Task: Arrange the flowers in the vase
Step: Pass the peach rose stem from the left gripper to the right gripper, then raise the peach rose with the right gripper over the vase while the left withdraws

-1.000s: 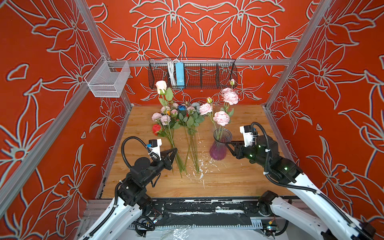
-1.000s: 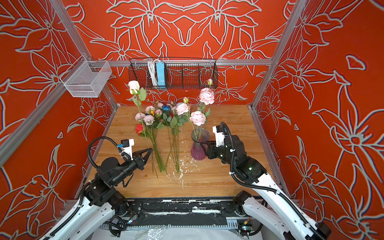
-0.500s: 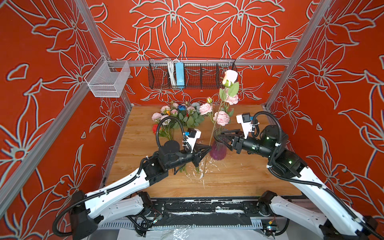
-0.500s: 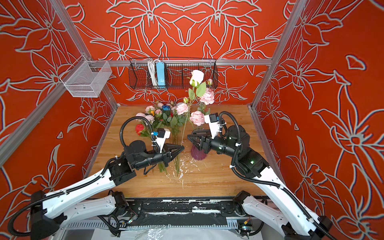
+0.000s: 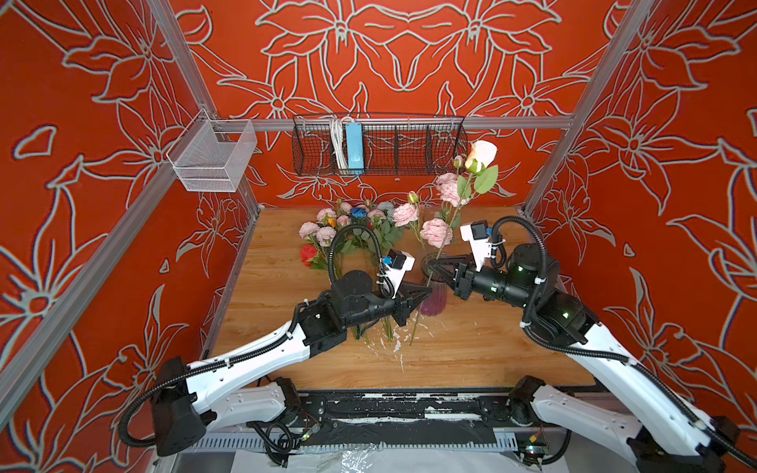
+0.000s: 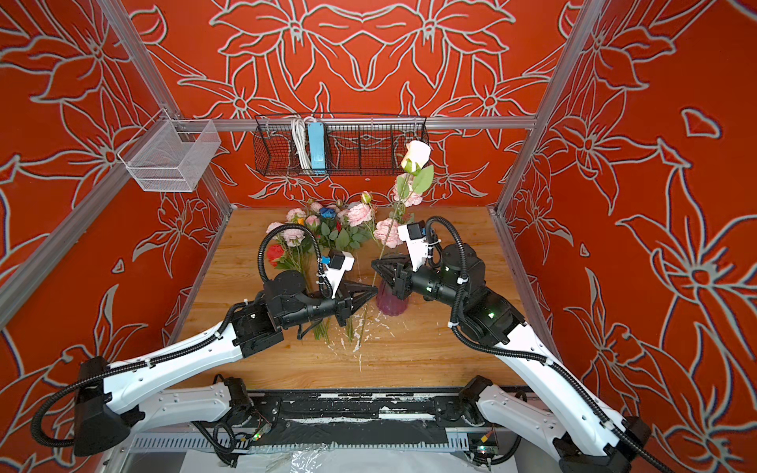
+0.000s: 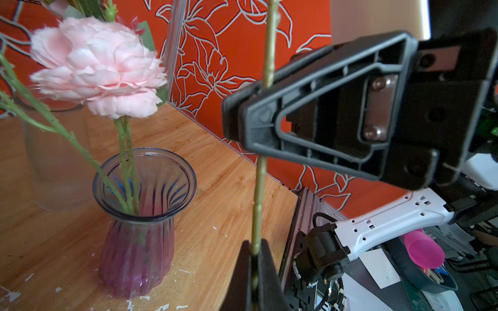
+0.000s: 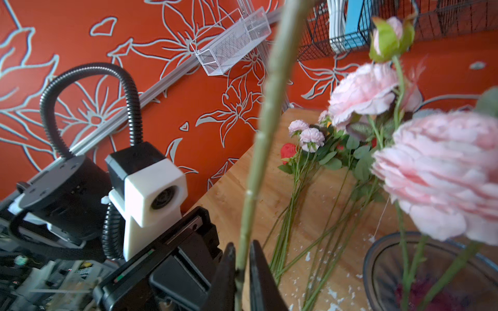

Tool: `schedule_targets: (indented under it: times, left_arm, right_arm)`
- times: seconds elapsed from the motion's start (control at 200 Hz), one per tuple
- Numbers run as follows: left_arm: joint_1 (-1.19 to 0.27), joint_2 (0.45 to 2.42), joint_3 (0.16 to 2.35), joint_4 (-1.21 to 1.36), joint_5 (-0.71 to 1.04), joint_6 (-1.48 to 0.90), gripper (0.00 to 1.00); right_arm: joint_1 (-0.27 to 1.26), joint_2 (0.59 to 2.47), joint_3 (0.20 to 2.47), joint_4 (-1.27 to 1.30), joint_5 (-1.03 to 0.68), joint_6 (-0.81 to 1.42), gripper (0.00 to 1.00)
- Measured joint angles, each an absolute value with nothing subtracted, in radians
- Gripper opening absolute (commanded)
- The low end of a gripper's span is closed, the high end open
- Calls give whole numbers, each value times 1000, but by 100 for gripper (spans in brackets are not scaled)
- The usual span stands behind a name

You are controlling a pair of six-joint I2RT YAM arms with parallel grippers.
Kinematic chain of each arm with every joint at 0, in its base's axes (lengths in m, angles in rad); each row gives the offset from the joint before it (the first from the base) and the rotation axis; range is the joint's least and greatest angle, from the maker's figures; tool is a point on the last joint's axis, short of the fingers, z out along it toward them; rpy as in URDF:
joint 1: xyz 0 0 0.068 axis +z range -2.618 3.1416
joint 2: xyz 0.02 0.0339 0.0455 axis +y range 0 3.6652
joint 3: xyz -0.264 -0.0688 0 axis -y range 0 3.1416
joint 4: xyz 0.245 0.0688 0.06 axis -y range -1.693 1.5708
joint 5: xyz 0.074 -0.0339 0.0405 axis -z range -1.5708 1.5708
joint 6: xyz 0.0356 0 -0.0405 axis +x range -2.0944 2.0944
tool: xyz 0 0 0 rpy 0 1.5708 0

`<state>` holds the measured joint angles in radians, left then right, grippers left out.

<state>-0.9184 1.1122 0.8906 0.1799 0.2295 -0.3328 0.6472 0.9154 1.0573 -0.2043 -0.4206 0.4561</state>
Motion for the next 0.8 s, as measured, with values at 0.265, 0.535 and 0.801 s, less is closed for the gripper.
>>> schedule_targets:
  times: [0.265, 0.535, 0.801]
  left_arm:
    - [-924, 1118, 894, 163, 188, -319, 61]
    - [-925, 898, 747, 131, -99, -339, 74]
    - [-925, 645, 544, 64, -442, -487, 74]
  right_arm:
    - [649, 899, 1057, -206, -346, 435, 3]
    - [649, 878, 1148, -273, -163, 342, 3]
    - [649, 971, 1380, -271, 119, 150, 3]
